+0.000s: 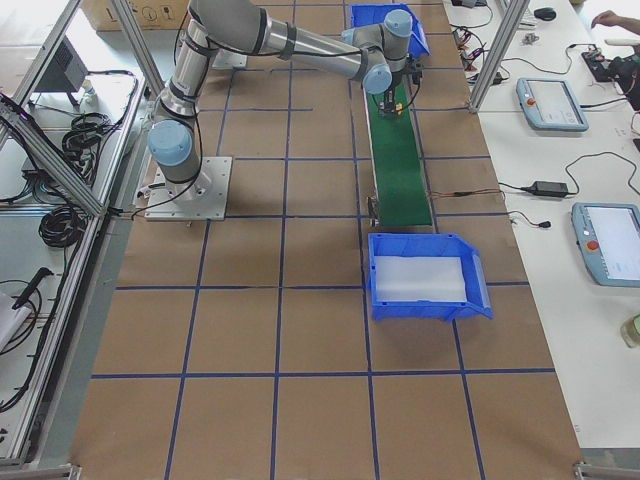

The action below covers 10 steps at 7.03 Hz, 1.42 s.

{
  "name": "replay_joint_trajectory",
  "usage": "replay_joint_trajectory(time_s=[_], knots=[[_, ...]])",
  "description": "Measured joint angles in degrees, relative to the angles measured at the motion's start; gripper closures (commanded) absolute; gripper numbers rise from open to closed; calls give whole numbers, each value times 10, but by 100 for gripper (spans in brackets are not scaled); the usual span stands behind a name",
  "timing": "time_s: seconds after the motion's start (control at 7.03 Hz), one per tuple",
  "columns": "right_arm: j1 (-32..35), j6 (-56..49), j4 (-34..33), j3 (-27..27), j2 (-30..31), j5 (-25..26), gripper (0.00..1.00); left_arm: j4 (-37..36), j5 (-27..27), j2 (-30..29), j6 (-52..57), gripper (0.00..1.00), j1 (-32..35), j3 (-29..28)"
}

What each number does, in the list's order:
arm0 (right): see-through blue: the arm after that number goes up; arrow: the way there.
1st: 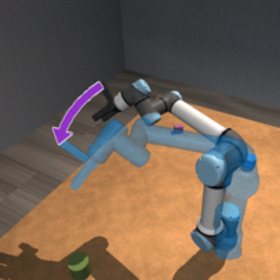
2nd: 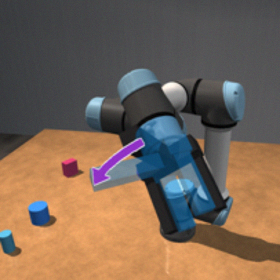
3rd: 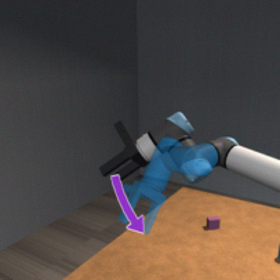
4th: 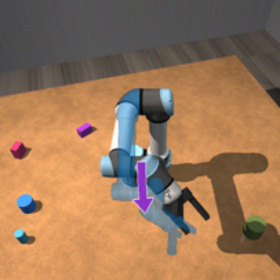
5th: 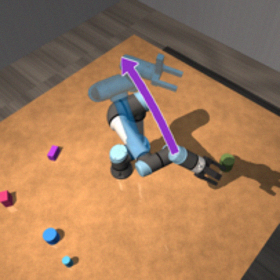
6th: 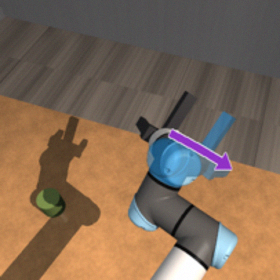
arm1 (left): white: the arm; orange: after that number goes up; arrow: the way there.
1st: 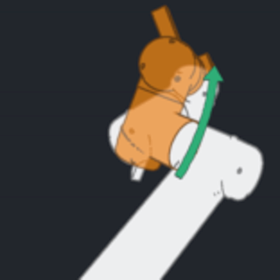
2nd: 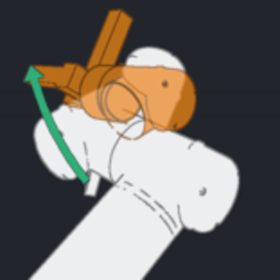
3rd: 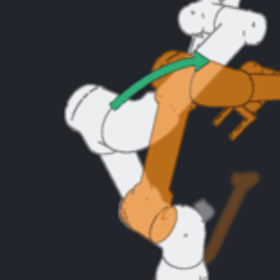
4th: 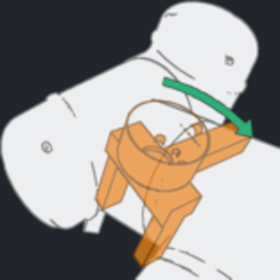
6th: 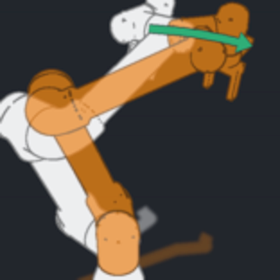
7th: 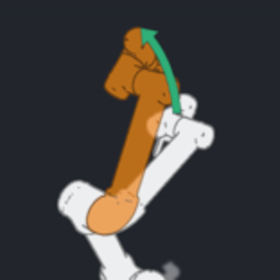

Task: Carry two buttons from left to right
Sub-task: 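Release the red button with the left gripper while the right grasps the yellow, then carry the yellow-capped button with the right gripper into the far blue bin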

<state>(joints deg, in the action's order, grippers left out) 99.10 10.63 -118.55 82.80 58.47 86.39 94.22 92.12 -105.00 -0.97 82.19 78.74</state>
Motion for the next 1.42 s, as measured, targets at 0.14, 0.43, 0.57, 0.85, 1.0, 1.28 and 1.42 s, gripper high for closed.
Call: replay_joint_trajectory(time_s=[0.14, 0.43, 0.57, 0.85, 1.0, 1.28, 1.42], knots=[[-25, -39, 24, -5, 8, -2, 92, 0, 0, -1, 0, 0, -4, 1], [-91, -155, 75, -8, 39, 2, 92, 0, 0, -2, 0, 0, -16, 2], [-134, -226, 99, -6, 58, 9, 92, -1, 0, -3, 0, 0, -18, 0], [-235, -383, 145, -5, 94, 45, 91, -1, 0, -4, 0, 0, -18, -2], [-290, -456, 159, -5, 108, 57, 91, -1, 0, -4, 0, 0, -19, -2], [-400, -573, 186, -9, 121, 64, 91, -1, 0, -4, 0, 0, -19, 3], [-448, -620, 192, -15, 121, 64, 91, -1, 0, -4, -1, 0, -19, 7]])
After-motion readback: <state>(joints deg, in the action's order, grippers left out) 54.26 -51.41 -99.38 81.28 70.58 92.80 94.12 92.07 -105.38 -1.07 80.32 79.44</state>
